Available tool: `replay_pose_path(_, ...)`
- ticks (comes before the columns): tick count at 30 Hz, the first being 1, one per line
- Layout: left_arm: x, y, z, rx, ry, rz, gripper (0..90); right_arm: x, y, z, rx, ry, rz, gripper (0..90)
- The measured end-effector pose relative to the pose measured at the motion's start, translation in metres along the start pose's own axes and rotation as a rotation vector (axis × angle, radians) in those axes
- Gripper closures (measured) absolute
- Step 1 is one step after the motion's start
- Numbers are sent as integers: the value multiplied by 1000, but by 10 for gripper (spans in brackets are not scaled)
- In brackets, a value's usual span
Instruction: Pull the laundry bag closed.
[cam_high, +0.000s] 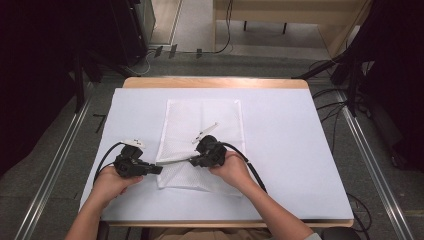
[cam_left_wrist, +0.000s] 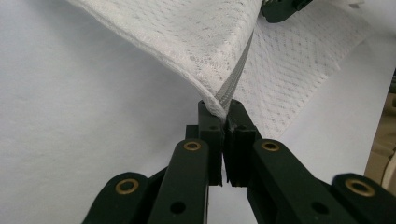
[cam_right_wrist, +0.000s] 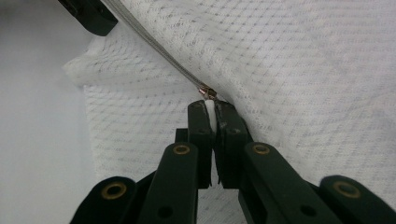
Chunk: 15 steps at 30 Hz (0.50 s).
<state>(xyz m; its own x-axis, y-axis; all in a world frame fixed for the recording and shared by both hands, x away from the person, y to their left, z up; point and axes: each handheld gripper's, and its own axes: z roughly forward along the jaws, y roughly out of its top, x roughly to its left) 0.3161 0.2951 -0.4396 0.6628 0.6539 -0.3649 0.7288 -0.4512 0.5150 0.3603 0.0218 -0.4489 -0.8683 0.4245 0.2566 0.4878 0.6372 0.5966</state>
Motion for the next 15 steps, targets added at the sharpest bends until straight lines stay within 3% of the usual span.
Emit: replay_pose_path(15, 0, 0, 0, 6, -1, -5, 880, -6, -10, -9, 11, -20, 9, 879)
